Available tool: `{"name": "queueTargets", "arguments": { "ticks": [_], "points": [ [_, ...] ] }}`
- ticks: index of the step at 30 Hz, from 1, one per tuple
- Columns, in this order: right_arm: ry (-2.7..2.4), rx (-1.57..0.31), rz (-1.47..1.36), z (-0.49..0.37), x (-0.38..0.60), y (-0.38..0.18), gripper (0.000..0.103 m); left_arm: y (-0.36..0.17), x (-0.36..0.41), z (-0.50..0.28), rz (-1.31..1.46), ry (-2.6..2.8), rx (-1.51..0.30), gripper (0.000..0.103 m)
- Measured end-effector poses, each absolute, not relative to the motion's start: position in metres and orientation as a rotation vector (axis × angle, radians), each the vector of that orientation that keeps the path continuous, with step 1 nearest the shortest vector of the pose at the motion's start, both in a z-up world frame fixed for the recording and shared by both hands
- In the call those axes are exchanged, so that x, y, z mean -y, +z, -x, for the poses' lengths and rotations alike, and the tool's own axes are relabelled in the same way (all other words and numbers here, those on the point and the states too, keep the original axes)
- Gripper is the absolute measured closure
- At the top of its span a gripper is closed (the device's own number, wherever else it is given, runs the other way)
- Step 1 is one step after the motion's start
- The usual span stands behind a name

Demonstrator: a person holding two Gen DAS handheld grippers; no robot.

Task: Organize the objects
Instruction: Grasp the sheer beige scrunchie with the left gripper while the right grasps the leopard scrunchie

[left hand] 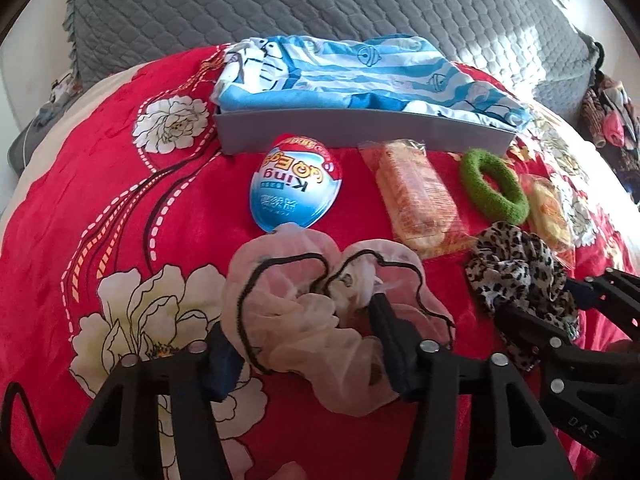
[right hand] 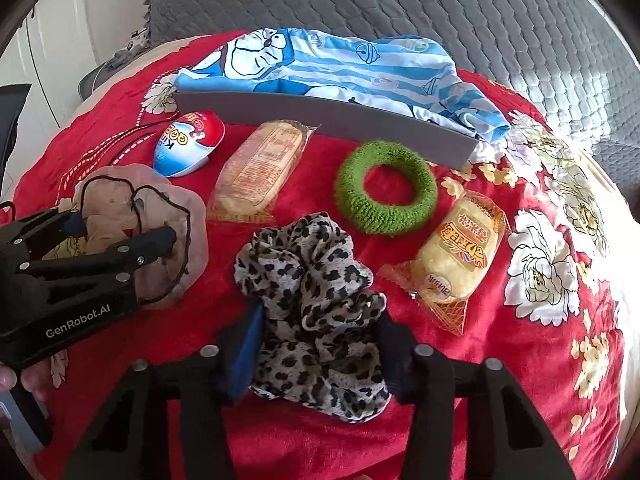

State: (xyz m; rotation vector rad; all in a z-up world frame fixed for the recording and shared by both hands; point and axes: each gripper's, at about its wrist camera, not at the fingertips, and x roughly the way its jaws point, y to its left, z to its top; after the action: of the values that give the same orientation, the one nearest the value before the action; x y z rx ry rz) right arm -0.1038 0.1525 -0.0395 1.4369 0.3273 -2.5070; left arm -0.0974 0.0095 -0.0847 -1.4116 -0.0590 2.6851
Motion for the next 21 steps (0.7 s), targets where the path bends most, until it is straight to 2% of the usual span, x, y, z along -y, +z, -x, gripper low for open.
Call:
{"name": "queueTargets", "arguments": {
  "ticks": [4,7,12,21],
  "points": [
    [-2.489,-0.334,-1.449,0.1033,-0.1518,-0.0395,0.069,-0.0836,-0.0117,0.0953,1.404,2.664,0.058,0.057],
    [-2.486,-0.335,-1.449,0.1033,-0.1515,-0.039,0.074,-0.0833,-0.0115,0.0941,1.404,2.657,0.063,0.063],
    [-2.483,-0.313,-1.457,0.1035,-0.1517,-0.0382,0.078,-0.0815,-0.0125,0.0914,1.402,2.644,0.063,0.075],
    [-2.476,-0.306,-1.463,0.1033,-0.1535,-0.0366,0.082,-0.0766,-0.0158,0.087,1.393,2.641,0.063,0.082]
  ]
}}
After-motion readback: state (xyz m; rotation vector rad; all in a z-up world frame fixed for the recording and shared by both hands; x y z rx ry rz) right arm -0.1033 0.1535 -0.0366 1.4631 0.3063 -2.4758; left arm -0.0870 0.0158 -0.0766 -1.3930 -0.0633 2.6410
